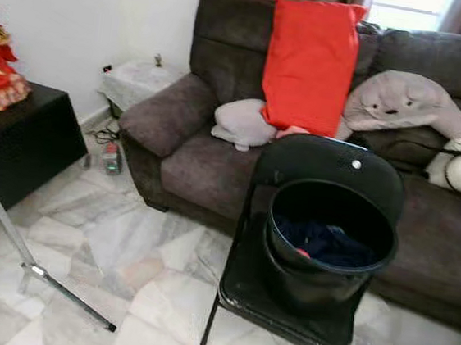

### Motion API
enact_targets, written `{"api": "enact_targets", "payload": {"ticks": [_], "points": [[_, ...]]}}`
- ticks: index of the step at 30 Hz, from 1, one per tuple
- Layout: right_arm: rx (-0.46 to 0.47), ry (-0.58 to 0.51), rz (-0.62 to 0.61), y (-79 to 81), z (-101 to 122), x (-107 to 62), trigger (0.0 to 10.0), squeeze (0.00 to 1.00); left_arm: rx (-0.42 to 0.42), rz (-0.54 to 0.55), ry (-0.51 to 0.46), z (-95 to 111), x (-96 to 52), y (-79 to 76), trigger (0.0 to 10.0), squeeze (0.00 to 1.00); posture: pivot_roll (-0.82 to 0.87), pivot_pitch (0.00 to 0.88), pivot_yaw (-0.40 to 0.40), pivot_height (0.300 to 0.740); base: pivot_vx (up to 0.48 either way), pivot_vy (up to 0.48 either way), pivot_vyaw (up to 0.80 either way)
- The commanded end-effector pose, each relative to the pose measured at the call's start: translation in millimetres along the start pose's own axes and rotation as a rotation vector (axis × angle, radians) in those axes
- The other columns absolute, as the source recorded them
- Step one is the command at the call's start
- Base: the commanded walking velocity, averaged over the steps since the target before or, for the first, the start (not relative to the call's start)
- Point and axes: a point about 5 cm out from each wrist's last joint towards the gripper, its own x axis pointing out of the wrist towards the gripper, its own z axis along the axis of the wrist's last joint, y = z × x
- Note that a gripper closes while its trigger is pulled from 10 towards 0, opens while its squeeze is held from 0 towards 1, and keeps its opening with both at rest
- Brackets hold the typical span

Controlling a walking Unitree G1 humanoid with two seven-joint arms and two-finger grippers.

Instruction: Hang hanger

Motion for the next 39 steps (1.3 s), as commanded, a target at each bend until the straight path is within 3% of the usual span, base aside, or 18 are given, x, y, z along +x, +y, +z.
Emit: {"api": "enact_targets", "payload": {"ticks": [1,7,26,30,36,39], "points": [[0.019,-0.006,-0.008,-5.1,3,0.6,10.0,0.00,-0.016,0.002,0.014,-4,-0.6,0.6,10.0,0.00,0.09,0.011,0.027,0.740,0.349,0.000,0.00],[0.039,-0.019,-0.015,-8.8,8,1.5,10.0,0.00,-0.017,0.005,0.010,-3,-0.6,0.9,10.0,0.00,0.09,0.012,0.028,0.740,0.311,0.000,0.00],[0.070,-0.036,-0.021,-10.2,11,1.7,10.0,0.00,-0.005,0.009,0.009,-5,-0.8,0.5,10.0,0.00,0.09,0.024,0.026,0.740,0.000,0.000,0.00],[0.088,-0.092,-0.008,3.5,23,3.0,10.0,0.00,-0.004,0.009,0.011,-5,-0.9,0.1,10.0,0.00,0.07,0.024,0.021,0.740,0.000,0.000,0.00],[0.175,-0.204,-0.012,-3.0,29,0.2,10.0,0.00,0.002,0.007,0.015,-7,-1.1,-0.1,10.0,0.00,0.02,0.031,0.014,0.740,0.000,0.000,0.00],[0.161,-0.288,0.042,-4.5,29,-3.9,10.0,0.00,0.008,0.003,0.016,-8,-1.2,-0.8,10.0,0.00,0.01,0.032,0.009,0.740,0.000,0.000,0.00]]}}
